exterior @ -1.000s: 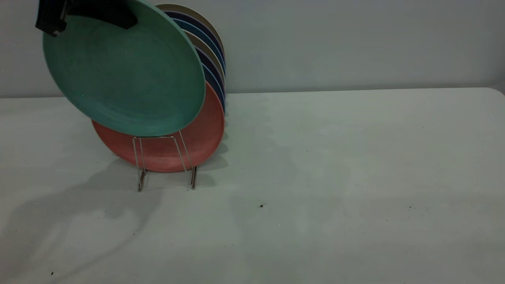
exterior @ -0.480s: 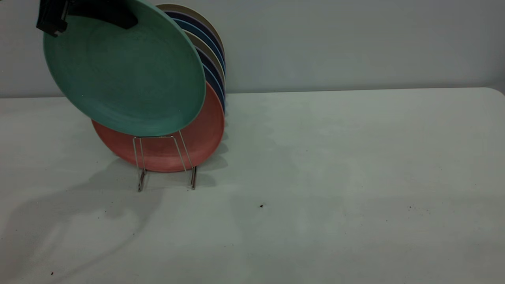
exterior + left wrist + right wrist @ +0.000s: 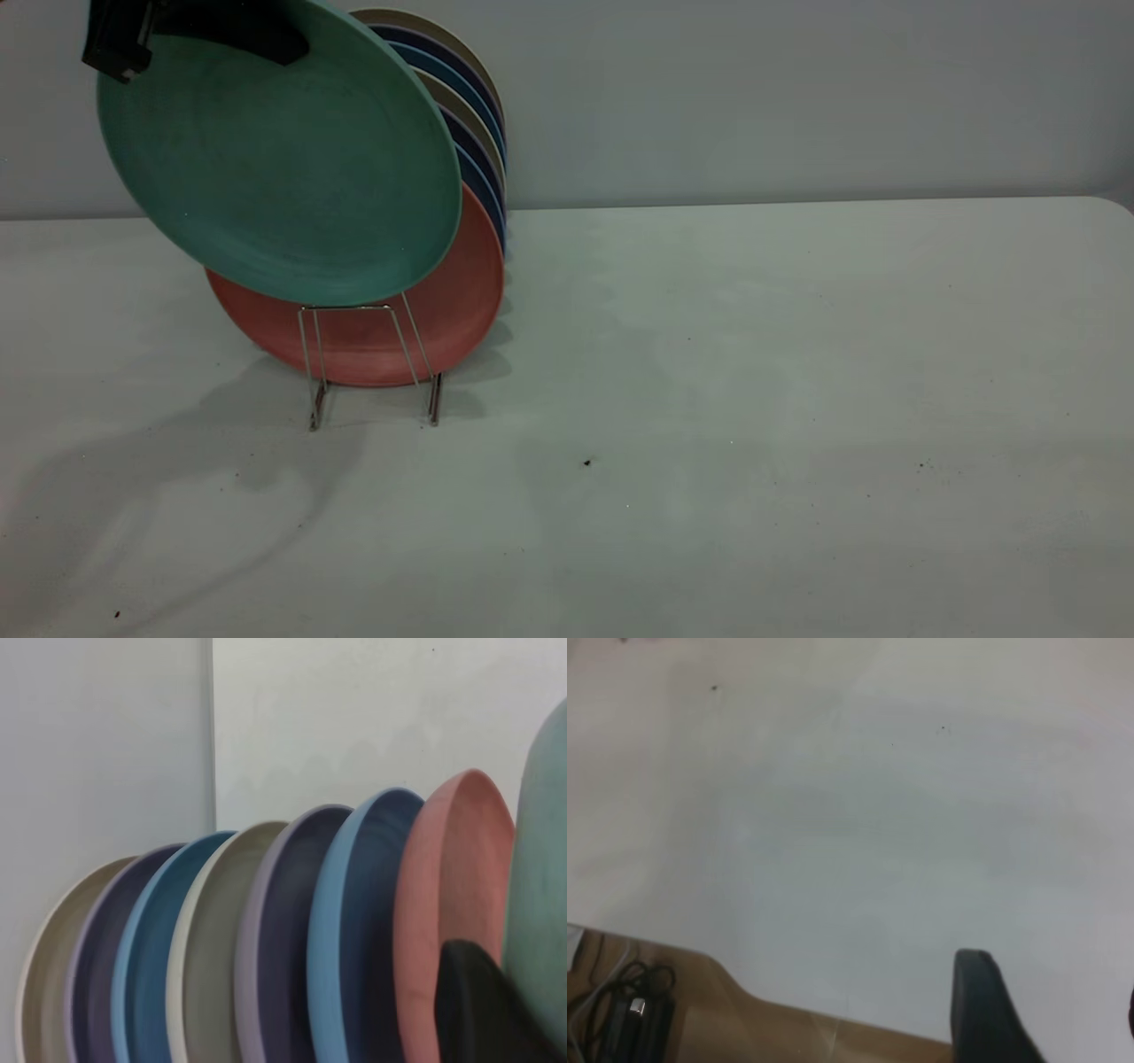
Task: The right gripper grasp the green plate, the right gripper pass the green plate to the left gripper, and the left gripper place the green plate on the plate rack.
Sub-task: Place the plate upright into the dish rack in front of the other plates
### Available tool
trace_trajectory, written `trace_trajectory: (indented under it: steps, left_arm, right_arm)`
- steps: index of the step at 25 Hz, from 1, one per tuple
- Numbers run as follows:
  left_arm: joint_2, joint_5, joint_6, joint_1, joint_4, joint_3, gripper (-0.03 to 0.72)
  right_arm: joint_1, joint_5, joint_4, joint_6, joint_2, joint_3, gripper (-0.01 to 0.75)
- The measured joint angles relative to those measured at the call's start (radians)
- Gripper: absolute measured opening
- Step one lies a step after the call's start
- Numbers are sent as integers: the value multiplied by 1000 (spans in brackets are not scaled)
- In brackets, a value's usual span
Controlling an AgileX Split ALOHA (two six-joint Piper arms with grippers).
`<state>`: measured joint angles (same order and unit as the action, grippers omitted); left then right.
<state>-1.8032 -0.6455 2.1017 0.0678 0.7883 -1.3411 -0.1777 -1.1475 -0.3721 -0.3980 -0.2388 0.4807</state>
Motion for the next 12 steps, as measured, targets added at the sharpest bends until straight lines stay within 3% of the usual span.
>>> trace_trajectory:
  steps: [12]
  left_arm:
    - [12, 2, 0, 0, -34, 0, 107]
  right_arm:
    - [0, 1, 5, 3, 0, 0, 410]
